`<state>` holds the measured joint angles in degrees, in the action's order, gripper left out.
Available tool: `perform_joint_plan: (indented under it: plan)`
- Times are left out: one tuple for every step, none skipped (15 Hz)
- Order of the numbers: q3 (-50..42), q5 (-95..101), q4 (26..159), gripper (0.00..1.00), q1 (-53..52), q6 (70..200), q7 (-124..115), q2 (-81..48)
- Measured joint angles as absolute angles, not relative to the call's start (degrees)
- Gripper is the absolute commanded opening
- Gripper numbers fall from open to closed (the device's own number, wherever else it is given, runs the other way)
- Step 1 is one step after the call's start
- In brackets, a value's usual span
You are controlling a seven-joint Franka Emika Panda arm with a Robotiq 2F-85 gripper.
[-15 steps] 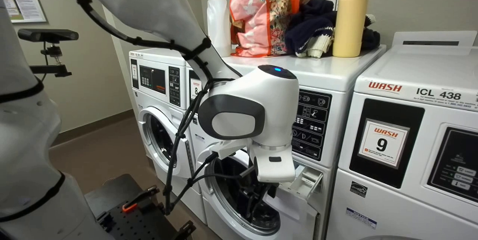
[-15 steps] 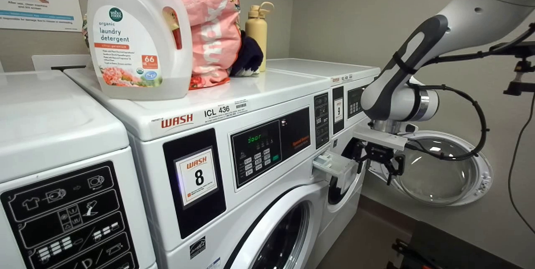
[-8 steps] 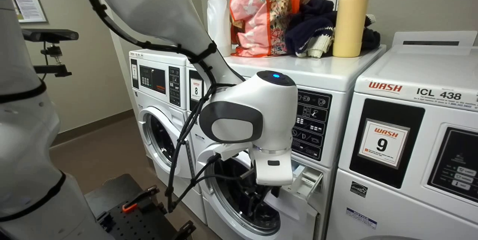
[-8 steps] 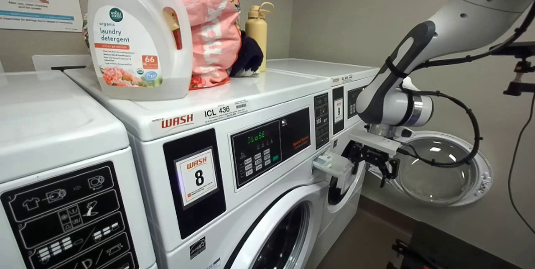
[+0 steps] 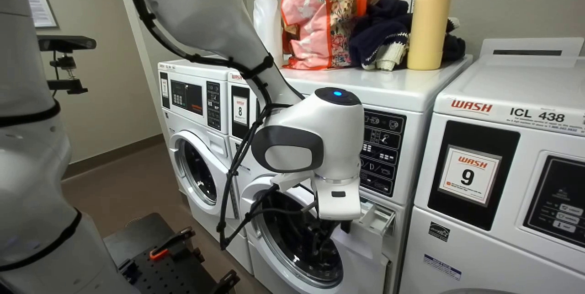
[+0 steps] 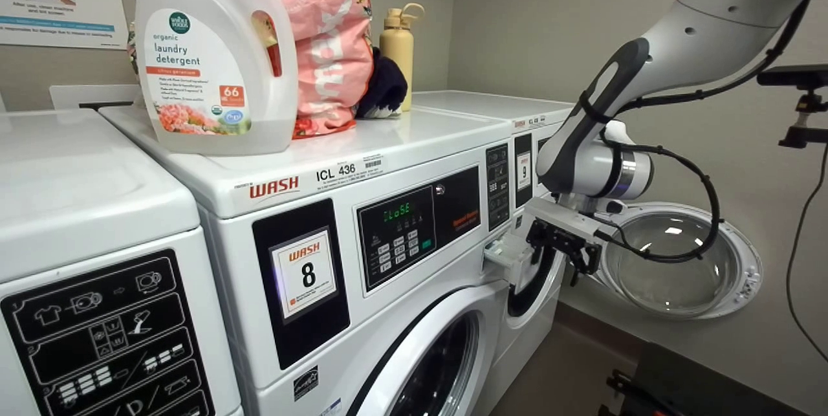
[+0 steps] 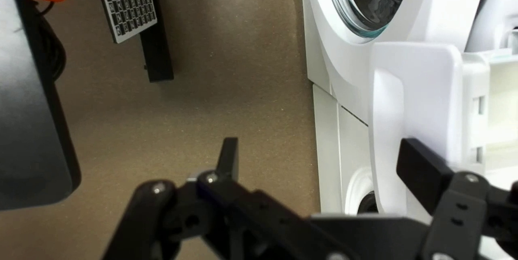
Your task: Close the detergent tray on the second washing machine
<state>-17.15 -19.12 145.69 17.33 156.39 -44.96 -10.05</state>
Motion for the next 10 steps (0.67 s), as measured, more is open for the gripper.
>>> perform_joint_plan:
  plan:
    - [-16.93, -19.63, 145.17, 1.0, 17.04, 156.92, -44.95, -10.57]
    - [-16.82, -19.97, 144.64, 1.0, 16.68, 157.27, -44.95, -11.06]
    - [-16.67, -20.31, 144.11, 1.0, 16.41, 157.55, -44.95, -11.52]
    - [-16.44, -20.77, 143.49, 1.0, 16.2, 157.78, -44.92, -11.98]
    - [-16.13, -21.31, 142.89, 1.0, 16.07, 158.12, -44.81, -12.43]
    - [-15.83, -21.84, 142.31, 1.0, 15.98, 158.52, -44.32, -12.89]
    - [-15.49, -22.34, 141.75, 1.0, 15.94, 159.0, -43.95, -13.37]
    - [-15.16, -22.9, 141.26, 1.0, 15.89, 159.6, -43.55, -13.81]
    - [-14.78, -23.69, 140.77, 1.0, 15.89, 160.27, -42.8, -14.24]
    - [-14.35, -24.52, 140.33, 1.0, 15.89, 161.13, -41.95, -14.7]
